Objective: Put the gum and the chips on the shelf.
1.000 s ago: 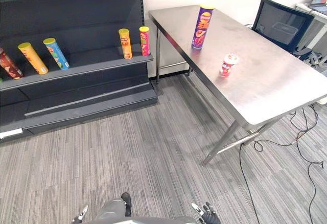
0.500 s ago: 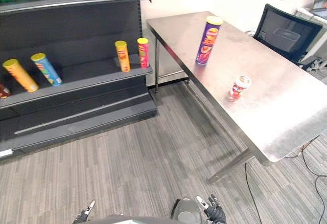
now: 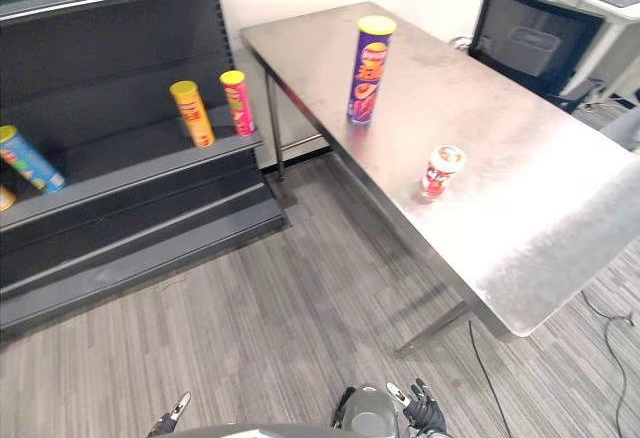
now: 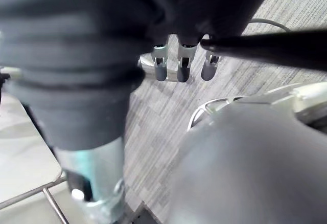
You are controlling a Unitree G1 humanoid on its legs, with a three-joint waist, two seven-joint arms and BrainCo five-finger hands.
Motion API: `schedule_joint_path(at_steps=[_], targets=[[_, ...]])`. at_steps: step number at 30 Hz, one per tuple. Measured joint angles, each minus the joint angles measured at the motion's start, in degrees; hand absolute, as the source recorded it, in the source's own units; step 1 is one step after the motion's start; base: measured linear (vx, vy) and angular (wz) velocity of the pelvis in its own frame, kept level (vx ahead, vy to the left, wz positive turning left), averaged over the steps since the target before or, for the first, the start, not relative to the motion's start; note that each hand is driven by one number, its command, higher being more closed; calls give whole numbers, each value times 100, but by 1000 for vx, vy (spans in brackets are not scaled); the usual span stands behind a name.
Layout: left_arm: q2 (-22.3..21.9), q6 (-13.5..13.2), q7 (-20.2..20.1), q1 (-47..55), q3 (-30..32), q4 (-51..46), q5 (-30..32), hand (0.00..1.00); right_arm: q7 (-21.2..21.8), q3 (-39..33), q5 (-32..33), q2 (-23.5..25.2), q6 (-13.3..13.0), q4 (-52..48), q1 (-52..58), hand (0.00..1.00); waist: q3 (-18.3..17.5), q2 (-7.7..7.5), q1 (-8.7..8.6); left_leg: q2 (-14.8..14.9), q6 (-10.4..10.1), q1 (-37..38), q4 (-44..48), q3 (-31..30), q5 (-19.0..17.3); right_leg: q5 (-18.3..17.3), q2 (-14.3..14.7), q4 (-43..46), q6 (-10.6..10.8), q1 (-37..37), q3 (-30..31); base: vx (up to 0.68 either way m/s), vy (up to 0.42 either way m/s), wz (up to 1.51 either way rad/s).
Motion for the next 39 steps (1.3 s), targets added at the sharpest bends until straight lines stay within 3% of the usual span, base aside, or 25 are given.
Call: schedule_joint_path(at_steps=[2,3,4,5,6,8,10,12,13,14,16,19,21,23,26,29,32,39], targets=[[-24,-8,-11,-4,5,-15,-79,0,-10,206,-13,-145,56,-34,18,0,-48,61,-42,530,-13,-798,2029,-370,726,136,347,-515,-34,348,223,208,-90,-65],[-73,-8,-11,15,14,-22,-136,0,-27,236,-15,-188,75,-43,13,0,-50,101,-43,619,-80,-1000,2437,-486,1040,220,428,-677,-98,447,414,303,-20,-103],[-164,-8,-8,35,142,-20,-235,0,-60,255,-12,-206,94,-82,-1,0,-46,118,-8,719,-233,-1315,3038,-665,1067,324,577,-945,-149,581,714,307,81,-130],[-210,-4,-20,31,229,-23,-419,0,-110,218,-15,-217,129,-77,-45,0,-40,145,40,631,-217,-1487,3151,-672,611,392,616,-1128,-167,662,1069,322,113,-138],[-215,-5,-30,30,227,-30,-497,0,-132,199,-15,-219,133,-66,-56,0,-38,138,51,549,-190,-1563,3104,-659,445,416,615,-1206,-160,708,1262,316,104,-140],[-247,-8,-45,41,226,-76,-732,0,-170,188,-26,-206,133,35,-78,0,-29,106,62,244,-153,-1791,2318,-667,172,468,573,-1449,-97,926,1918,289,137,-141],[-238,-6,-44,40,225,-78,-778,0,-180,124,-52,-192,130,33,-93,0,-20,90,60,61,-212,-1897,1150,-1030,204,450,529,-1515,-45,953,2387,269,264,-152],[-235,0,-25,47,222,-72,-754,0,-214,-35,-61,-161,129,29,-57,0,-16,101,25,-88,-165,-1836,-267,-1571,487,369,505,-1511,167,949,2855,263,352,-144],[-282,2,-26,103,217,-68,-762,0,-261,-64,-61,-256,135,30,27,0,-4,181,26,-82,-289,-1749,-982,-1868,873,309,533,-1475,420,954,3074,300,400,-125],[-292,-6,-32,106,230,-50,-799,0,-311,-141,-61,-225,177,35,129,0,-33,246,43,-183,-350,-1613,-1012,-1862,1286,343,461,-1455,572,974,3162,329,402,-113],[-115,-19,-44,93,228,-47,-802,0,-320,-198,-57,-11,200,32,245,0,-13,-74,42,-391,-353,-1420,-957,-1648,985,343,285,-1343,563,976,2902,366,277,-76],[-46,-9,-13,59,211,-41,-766,0,-404,-316,-73,127,172,176,297,0,-13,-154,10,-676,-160,-1309,-359,-1559,542,355,74,-1392,577,1080,3139,294,238,-69],[-15,-8,14,17,109,-19,-704,0,-417,-318,-64,178,111,240,200,0,-21,-168,10,-780,-122,-1178,-280,-1536,524,478,-49,-1373,731,1098,3226,218,153,-59],[3,-14,-9,-97,-63,-5,-328,0,-417,-485,-27,187,2,249,125,0,14,-39,-15,-760,-62,-985,-296,-1365,489,708,-66,-1427,823,1139,3208,163,97,-53],[-41,-15,-29,-122,-119,50,-259,0,-414,-514,-22,124,-168,248,92,0,-35,143,-71,-643,-58,-495,-653,-872,493,977,-18,-1279,866,1007,2835,122,50,-84],[-92,-30,-30,-128,-114,173,-269,0,-410,-467,-46,110,-271,246,86,0,-96,230,-88,-535,-7,-125,-863,-331,528,1159,-43,-1034,632,774,1888,75,21,-105],[-103,-109,-29,-129,-105,208,-273,0,-411,-401,-90,105,-352,235,80,0,-99,214,-69,-517,90,18,-877,64,718,1468,-108,-1134,423,693,1020,19,13,-107],[-118,-176,-45,-198,-116,149,-38,0,-644,-215,-81,106,-348,247,136,0,-100,130,-61,-651,90,7,-1079,1,811,1745,-93,-2051,509,927,681,-11,-12,-20]])
